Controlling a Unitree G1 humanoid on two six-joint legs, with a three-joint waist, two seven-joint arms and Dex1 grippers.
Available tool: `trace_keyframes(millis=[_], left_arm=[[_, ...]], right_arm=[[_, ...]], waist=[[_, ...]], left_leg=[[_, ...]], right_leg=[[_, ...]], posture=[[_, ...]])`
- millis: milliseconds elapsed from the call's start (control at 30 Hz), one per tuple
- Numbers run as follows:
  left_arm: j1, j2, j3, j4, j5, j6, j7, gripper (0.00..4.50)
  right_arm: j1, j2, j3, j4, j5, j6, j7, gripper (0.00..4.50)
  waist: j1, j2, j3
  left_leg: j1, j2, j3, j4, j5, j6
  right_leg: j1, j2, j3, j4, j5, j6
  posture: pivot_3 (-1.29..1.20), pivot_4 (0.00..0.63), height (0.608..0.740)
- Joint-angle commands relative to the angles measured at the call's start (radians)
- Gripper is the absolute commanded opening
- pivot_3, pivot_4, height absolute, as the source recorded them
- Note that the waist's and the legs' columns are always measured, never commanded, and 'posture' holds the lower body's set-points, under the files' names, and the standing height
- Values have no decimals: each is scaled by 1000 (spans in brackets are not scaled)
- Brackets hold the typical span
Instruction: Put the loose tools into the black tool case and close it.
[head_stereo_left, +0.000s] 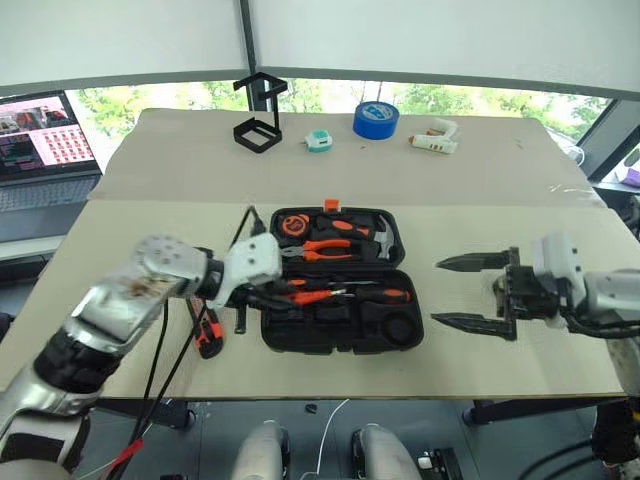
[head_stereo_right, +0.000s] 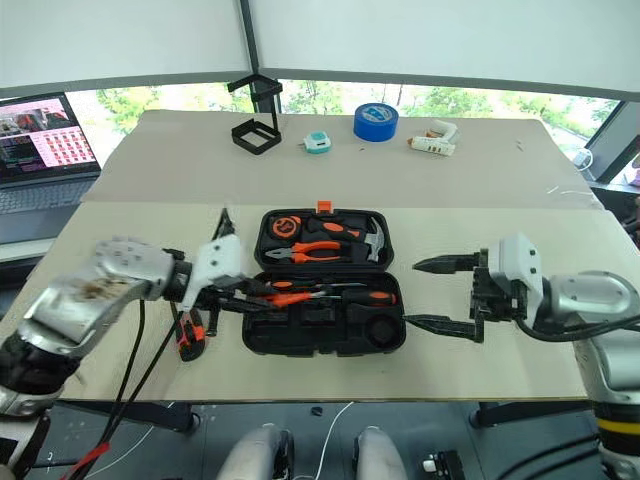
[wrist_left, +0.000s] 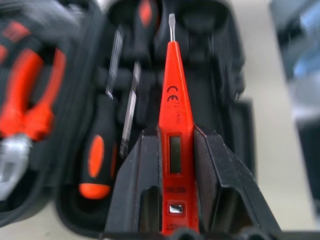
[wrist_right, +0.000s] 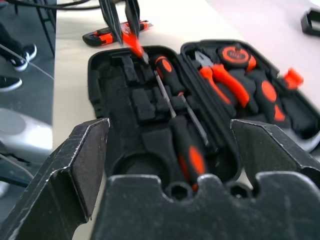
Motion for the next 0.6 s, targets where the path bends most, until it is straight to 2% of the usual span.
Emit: trace_keyframes(millis=[33,400,600], left_arm=[[-70,-46,-95,40,134,-14,20,438],[-67,-114,-142,63,248,33,56,438],[-75,-79,-202,52,309,33,-14,438]], right_arm=[[50,-28,-54,-60,2,-10,-4,4500],[105,-16,-79,-124,26,17,-61,4500],[102,-18,-73,-124,31,17,-71,4500]], waist=[[1,0,0],[3,0,0],[2,0,0]], left_leg=[[0,0,-1,1,0,0],[-2,0,-7,8,-2,4],[-2,0,-7,9,-2,4]], right_leg=[[0,0,0,0,0,0],[1,0,0,1,0,3],[2,0,0,1,0,3]], posture=[[0,150,740],[0,150,740],[0,150,740]])
